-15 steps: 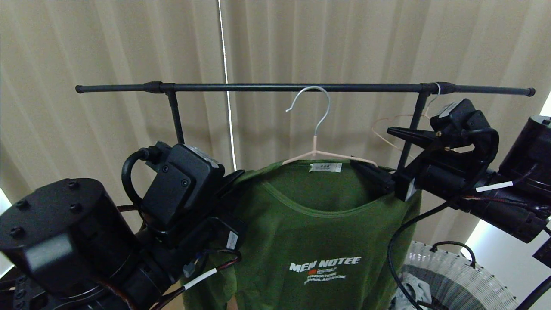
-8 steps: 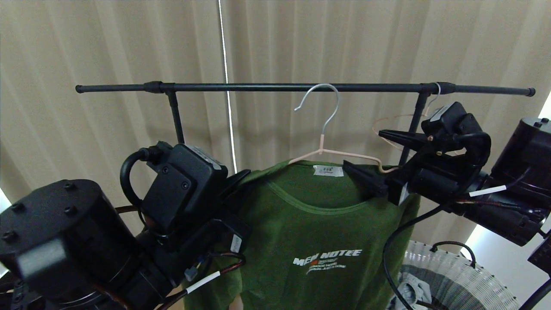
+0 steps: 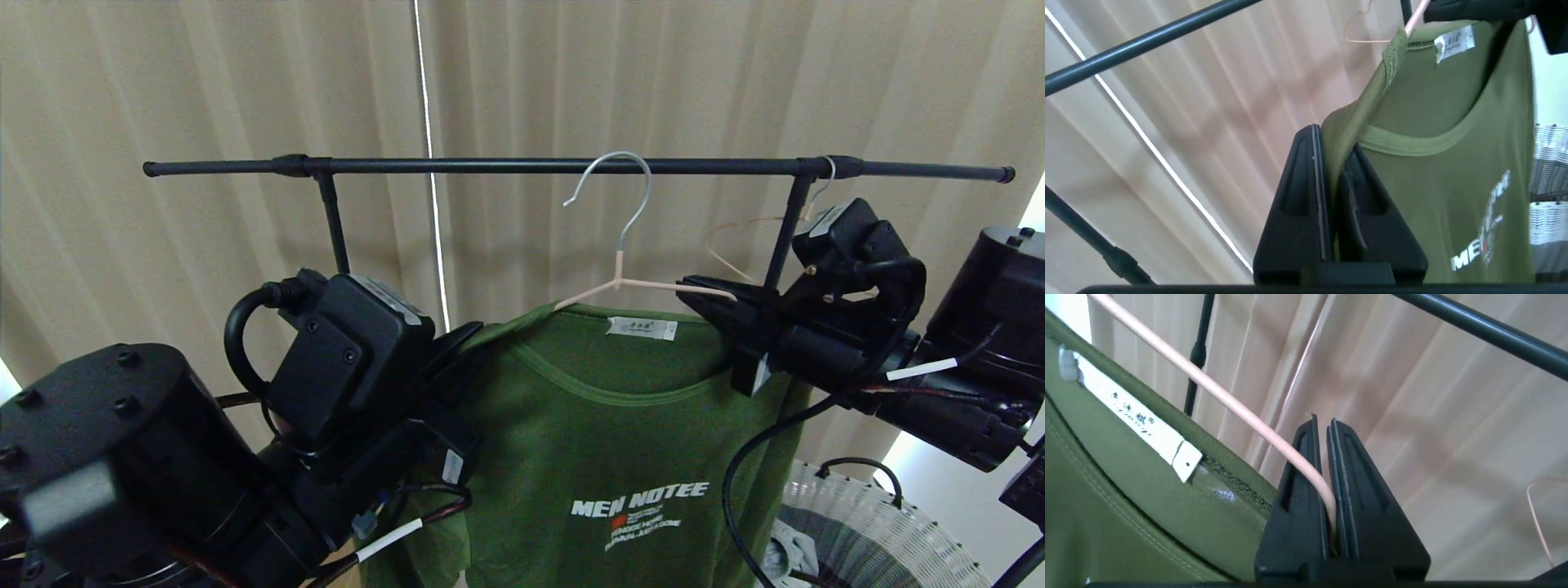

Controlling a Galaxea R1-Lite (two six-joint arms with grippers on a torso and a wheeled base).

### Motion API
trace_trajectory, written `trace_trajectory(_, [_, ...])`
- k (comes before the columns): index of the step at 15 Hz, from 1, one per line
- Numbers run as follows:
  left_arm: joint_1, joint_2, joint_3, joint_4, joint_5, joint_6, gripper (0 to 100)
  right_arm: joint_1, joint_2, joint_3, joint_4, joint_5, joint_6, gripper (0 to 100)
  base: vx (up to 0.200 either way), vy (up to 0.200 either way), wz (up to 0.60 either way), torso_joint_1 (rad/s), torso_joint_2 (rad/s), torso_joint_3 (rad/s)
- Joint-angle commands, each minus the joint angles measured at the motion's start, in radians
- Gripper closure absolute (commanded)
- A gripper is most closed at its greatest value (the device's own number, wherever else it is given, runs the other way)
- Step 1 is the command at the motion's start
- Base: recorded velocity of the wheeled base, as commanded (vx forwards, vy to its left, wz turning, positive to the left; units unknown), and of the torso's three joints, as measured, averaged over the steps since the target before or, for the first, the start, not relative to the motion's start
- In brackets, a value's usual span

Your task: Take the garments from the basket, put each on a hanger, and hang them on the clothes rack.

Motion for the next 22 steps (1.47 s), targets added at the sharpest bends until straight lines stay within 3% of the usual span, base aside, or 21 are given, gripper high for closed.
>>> trace_trajectory(1, [0.002,0.003,0.001,0.001,0.003,0.002,100,0.000,-0.006,0.003,-0.001,-0.003,0.000,100,0.000,0.000,0.00,0.000,0.00,0.000])
trace_trajectory(6, [0.003,0.004,0.006,0.001,0.006,0.035,100,-0.005,-0.034,0.015,0.000,-0.003,0.000,100,0.000,0.000,0.00,0.000,0.00,0.000])
trace_trajectory(7, [0.002,0.003,0.006,0.001,0.006,0.032,0,-0.006,-0.041,0.024,0.002,-0.004,0.000,100,0.000,0.000,0.00,0.000,0.00,0.000])
trace_trajectory(12, [0.002,-0.022,0.024,0.000,0.003,0.029,0,-0.077,-0.067,0.026,0.003,-0.020,0.000,100,0.000,0.000,0.00,0.000,0.00,0.000])
trace_trajectory(17, [0.010,-0.094,0.171,0.000,-0.001,-0.005,0,-0.156,-0.110,0.015,0.003,-0.018,0.002,100,0.000,0.000,0.00,0.000,0.00,0.000])
trace_trajectory(22, [0.119,-0.088,0.269,0.000,-0.001,-0.004,0,-0.158,-0.153,0.015,0.005,-0.017,0.004,100,0.000,0.000,0.00,0.000,0.00,0.000])
